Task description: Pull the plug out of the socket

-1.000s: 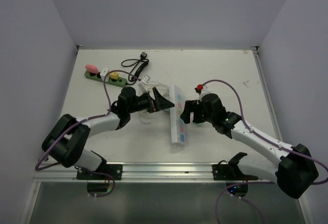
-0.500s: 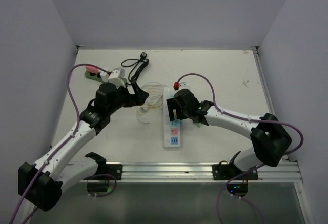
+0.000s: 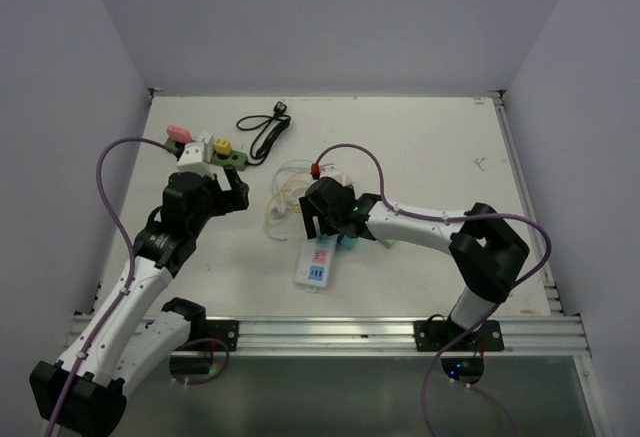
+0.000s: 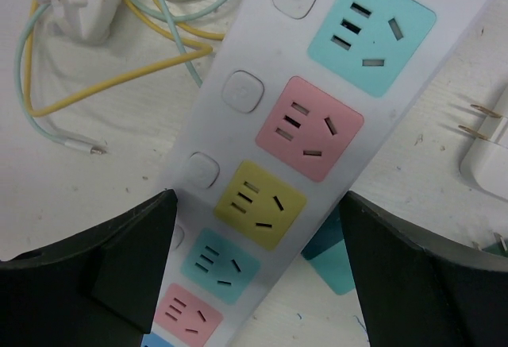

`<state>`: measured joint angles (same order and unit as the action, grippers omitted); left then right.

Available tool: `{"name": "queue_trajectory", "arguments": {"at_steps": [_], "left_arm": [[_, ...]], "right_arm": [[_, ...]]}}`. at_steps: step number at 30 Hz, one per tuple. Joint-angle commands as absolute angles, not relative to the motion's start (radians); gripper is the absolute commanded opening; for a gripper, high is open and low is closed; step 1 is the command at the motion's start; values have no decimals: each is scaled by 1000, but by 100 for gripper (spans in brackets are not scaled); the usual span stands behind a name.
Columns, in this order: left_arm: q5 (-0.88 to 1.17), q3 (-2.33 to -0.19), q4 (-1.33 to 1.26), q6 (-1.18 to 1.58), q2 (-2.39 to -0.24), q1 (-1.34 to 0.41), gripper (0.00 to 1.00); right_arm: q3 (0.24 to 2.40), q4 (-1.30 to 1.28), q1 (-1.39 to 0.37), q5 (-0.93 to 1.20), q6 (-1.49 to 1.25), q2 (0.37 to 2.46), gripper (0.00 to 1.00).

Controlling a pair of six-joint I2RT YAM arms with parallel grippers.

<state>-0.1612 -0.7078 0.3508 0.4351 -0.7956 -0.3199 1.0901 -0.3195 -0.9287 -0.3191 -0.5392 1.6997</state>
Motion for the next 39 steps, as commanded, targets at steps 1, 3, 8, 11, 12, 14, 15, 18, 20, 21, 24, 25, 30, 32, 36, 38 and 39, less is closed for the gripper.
{"name": "queue_trajectory", "arguments": {"at_steps": [1, 3, 8, 11, 12, 14, 15, 18, 20, 21, 24, 25, 30, 32, 36, 38, 39], "left_arm": [[-233, -706, 376, 377, -787, -314, 99], [-256, -704, 382, 371, -781, -314, 99], [-287, -703, 387, 362, -775, -314, 99], [-288, -703, 387, 359, -778, -313, 99], [-288, -703, 387, 359, -781, -313, 99], [-288, -703, 388, 360, -784, -313, 99], [-288, -704, 390, 359, -788, -313, 99], [-285, -704, 390, 360, -790, -311, 99], [-287, -703, 391, 359, -793, -311, 99], [-287, -703, 391, 359, -793, -311, 99], [-290, -703, 393, 362, -793, -310, 99], [-290, -703, 393, 361, -793, -310, 99], [-288, -703, 393, 364, -793, -308, 99], [-288, -703, 393, 367, -792, -308, 99], [-296, -703, 391, 373, -781, -301, 99], [-308, -703, 393, 376, -772, -298, 99], [-314, -703, 393, 380, -769, -296, 99]], "right_arm": [[1143, -353, -936, -391, -563, 1753, 85], [1155, -368, -933, -416, -568, 1791, 81], [1161, -393, -882, -495, -568, 1842, 61], [1135, -361, -796, -474, -557, 1851, 50], [1131, -354, -773, -471, -545, 1855, 49], [1126, -344, -710, -474, -531, 1865, 47], [1127, -344, -692, -477, -522, 1870, 46], [1135, -337, -626, -474, -502, 1878, 46], [1147, -337, -604, -488, -491, 1867, 46], [1152, -344, -598, -505, -483, 1862, 47], [1173, -360, -568, -509, -474, 1839, 48], [1178, -359, -551, -514, -471, 1833, 48], [1223, -379, -534, -514, -416, 1787, 50], [1203, -315, -548, -397, -382, 1758, 53], [1178, -223, -656, -319, -284, 1700, 55], [1189, -181, -698, -287, -253, 1707, 56], [1196, -167, -728, -237, -233, 1716, 56]]}}
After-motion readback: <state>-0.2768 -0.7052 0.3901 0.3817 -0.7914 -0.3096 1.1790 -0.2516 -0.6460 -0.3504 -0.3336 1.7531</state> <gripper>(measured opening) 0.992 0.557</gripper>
